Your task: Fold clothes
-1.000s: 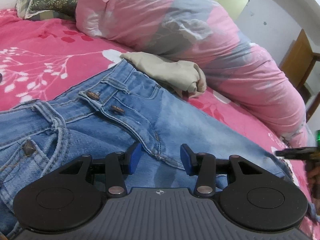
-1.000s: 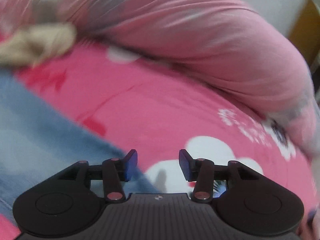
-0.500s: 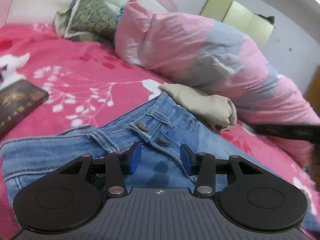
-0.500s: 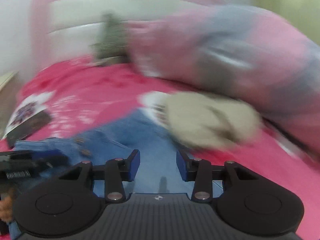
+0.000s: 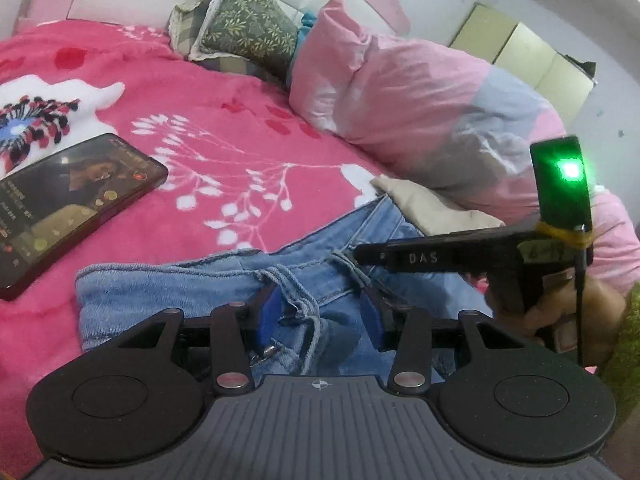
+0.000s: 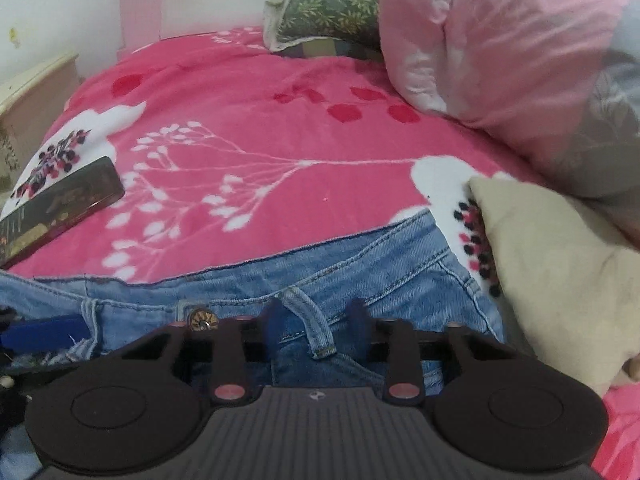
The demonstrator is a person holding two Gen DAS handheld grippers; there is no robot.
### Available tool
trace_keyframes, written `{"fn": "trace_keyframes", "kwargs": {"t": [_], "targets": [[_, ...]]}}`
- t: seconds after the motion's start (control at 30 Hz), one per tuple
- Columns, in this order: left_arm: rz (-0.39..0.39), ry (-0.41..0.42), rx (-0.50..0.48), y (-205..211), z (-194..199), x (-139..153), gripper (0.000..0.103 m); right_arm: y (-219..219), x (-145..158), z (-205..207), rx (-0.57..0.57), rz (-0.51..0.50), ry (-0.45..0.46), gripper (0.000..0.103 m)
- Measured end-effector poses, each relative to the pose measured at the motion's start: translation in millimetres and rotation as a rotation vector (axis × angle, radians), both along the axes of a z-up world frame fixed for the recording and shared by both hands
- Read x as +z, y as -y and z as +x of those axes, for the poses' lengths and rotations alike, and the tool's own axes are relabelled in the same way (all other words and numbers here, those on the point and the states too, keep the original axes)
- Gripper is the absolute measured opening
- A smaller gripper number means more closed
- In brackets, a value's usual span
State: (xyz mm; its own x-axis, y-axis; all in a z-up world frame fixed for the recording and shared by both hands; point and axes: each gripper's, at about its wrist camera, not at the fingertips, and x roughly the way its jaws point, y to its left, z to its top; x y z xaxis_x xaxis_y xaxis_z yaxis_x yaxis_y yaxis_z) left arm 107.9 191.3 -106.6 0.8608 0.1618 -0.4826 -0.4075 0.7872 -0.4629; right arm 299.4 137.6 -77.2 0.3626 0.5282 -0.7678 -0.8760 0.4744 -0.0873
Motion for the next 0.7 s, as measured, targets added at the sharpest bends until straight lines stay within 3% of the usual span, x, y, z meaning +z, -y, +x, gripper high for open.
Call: {"fn": "trace_keyframes", "kwargs": {"t": [0.07,0.1,0.13,0.23,0.47,0.7], "targets": [[-0.002,-0.006,0.006,-1.0,1.1,-1.2,0.027,-1.5,-2.7,1.1,-0.018,-0.01,-0.013,0.006],[-0.005,-0.009,0.007,-1.5,1.3,-2.2,0.017,-2.9,-3.8,0.5,-0.024,-0.017,-0.012,0.005],[-0.007,-0.012,0.007,-2.0,1.6,-3.2,0.013,-5.8,-4.1,-3.1,-0.024,-0.027,0.01,0.004],[-0.015,-0.002,0.016,-3.8,-0.9,-4.2,0.011,-10.3,-2.4,-11.9,-0.038,-0.024,0.062,0.003],[-0.034,0.08,0.072,-11.8,-15.4,2.1,0.01,-7.0,12.8,-10.6,-0.101,0.085,0.072,0.003],[-0.057,0.073,0.115,-22.6,-14.5,1.8,0.01,-27.2,-1.1,-7.0,-0.093,0.082,0.069,0.003]]}}
